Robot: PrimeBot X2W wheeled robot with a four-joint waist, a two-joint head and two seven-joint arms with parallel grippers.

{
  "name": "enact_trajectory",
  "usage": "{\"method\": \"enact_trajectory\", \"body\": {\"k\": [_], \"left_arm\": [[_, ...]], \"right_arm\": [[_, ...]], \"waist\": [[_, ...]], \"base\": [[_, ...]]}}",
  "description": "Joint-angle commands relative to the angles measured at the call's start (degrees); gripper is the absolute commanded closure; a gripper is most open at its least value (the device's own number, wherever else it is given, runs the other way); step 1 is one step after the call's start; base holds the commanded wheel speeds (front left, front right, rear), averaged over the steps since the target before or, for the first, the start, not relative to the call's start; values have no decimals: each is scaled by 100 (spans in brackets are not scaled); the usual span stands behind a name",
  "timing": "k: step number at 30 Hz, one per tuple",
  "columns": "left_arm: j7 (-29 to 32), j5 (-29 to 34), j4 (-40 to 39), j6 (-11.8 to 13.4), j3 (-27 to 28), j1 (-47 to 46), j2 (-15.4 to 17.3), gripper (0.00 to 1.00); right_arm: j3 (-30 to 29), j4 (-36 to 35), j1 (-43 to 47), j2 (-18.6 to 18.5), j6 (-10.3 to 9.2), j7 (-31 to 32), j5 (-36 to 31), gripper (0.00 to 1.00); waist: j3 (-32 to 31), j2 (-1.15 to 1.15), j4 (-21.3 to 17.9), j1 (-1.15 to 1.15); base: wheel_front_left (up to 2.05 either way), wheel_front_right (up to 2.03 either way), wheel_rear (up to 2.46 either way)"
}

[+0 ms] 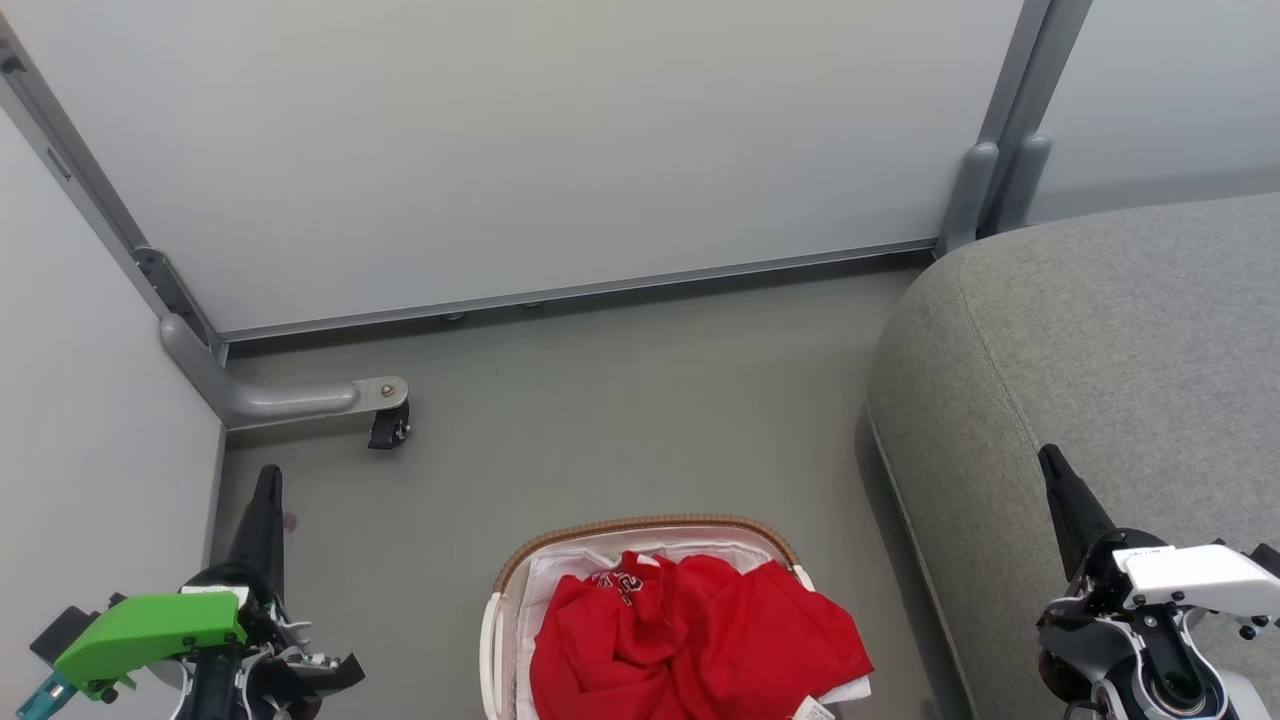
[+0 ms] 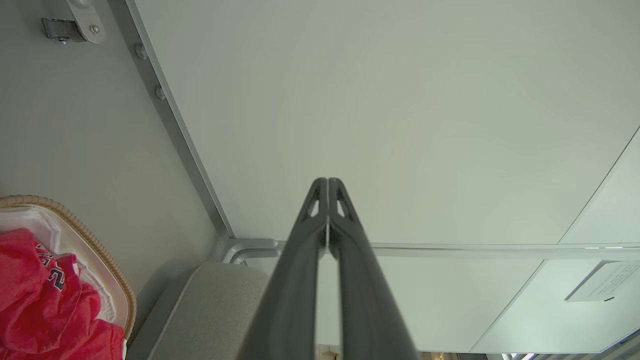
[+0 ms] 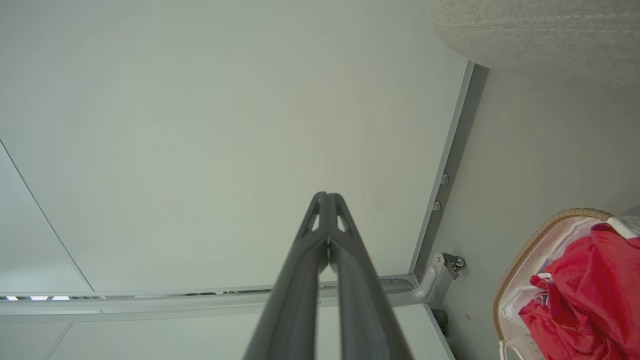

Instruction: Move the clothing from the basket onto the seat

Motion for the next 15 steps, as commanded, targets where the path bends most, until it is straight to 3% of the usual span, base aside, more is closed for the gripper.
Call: {"method": "enact_trajectory", "body": {"k": [1, 9, 10, 15], "left_arm": [[23, -19, -10, -25, 11, -57, 32, 100], [23, -19, -10, -25, 11, -57, 32, 100], [-1, 1, 0, 0, -2, 0, 0, 0], [-37, 13, 173, 5, -60, 128, -40, 0]], "right_arm": [[-9, -20, 30, -32, 2, 3, 19, 100], [-9, -20, 30, -32, 2, 3, 19, 100], [1, 0, 1, 0, 0, -2, -1, 0], [40, 179, 84, 60, 0, -37, -17, 0]], "waist": [[0, 0, 0, 0], [0, 0, 0, 0], [0, 0, 0, 0], [1, 0, 0, 0]], "base": [[0, 0, 0], [0, 0, 0], [0, 0, 0], [0, 0, 0]]}}
